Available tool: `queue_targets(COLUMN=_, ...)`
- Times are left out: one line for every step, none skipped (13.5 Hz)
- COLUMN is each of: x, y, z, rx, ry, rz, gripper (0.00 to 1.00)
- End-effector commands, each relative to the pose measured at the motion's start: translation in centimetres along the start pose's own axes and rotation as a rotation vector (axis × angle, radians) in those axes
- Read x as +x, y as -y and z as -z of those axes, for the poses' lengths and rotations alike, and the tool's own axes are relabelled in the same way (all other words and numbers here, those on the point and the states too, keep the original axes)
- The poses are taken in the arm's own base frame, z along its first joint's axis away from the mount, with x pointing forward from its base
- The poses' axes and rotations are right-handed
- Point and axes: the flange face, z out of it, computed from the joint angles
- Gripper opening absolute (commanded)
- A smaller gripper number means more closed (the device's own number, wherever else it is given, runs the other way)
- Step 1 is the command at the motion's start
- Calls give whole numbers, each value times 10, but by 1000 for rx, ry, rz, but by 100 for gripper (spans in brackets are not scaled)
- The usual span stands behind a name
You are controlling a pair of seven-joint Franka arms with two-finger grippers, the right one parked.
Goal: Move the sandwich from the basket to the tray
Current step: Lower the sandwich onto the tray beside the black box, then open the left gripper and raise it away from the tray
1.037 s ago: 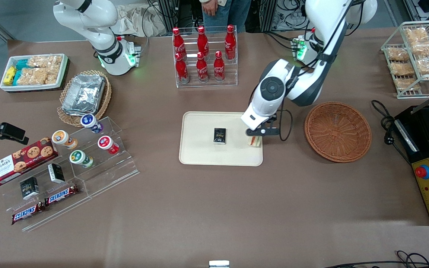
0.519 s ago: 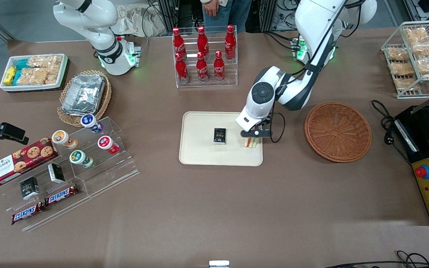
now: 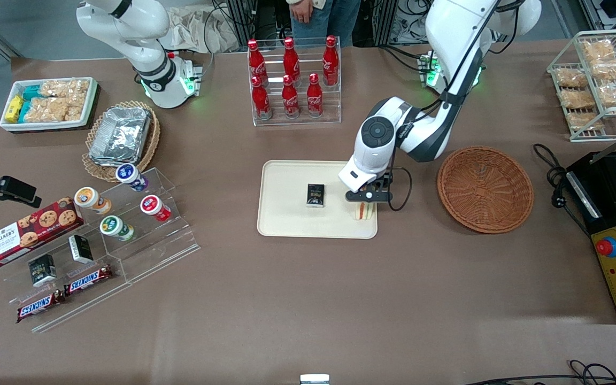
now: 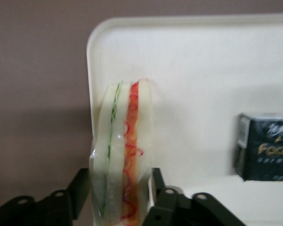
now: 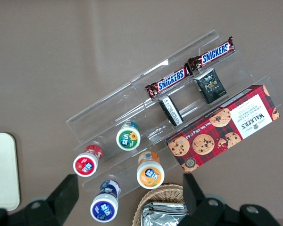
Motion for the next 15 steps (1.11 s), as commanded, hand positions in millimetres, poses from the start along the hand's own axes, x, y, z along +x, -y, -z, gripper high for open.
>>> queue_targets(x=19, y=-3, z=67, rx=59, ry=19, rz=29, gripper=100)
queue_targets(x=27, y=-5, z=95, rx=84, ry=50, rz=33, gripper=100)
queue_targets(x=40, y=-1, z=137, rx=81, ry=49, rz=50, gripper=100)
queue_targets(x=57, y=21, z=171, rx=66, ry=48, rz=99, gripper=100)
queue_targets(x=64, y=42, z=207, rx=49, ry=29, rz=114, gripper=100)
queue_targets(x=66, y=62, z=234, rx=34, ry=9, rz=99, gripper=100)
queue_targets(x=63, y=82, z=262, rx=20, ry=-17, rz=72, gripper=100)
queue_targets(x=61, y=107, z=281, rx=15, ry=-10, rz=50, gripper=100)
queue_targets(x=57, y=129, z=298, rx=-3, ry=5, rz=18, gripper=100)
queue_targets(x=49, y=143, z=316, rx=-33, ry=12, rz=-20, gripper=100)
queue_targets(x=48, y=166, z=329, rx=-40, ry=6, rz=-21, gripper=100)
queue_targets(x=49, y=194, z=340, rx=-41, ry=-5, rz=-6, gripper=100)
queue_targets(x=50, y=220, z=347, rx=-37, ry=-11, rz=0, gripper=100)
queue_targets(x=50, y=236, z=348, rx=-31, ry=7, rz=-4, gripper=100)
queue_targets(x=50, y=251, z=357, rx=-30, ry=15, rz=14, gripper=100)
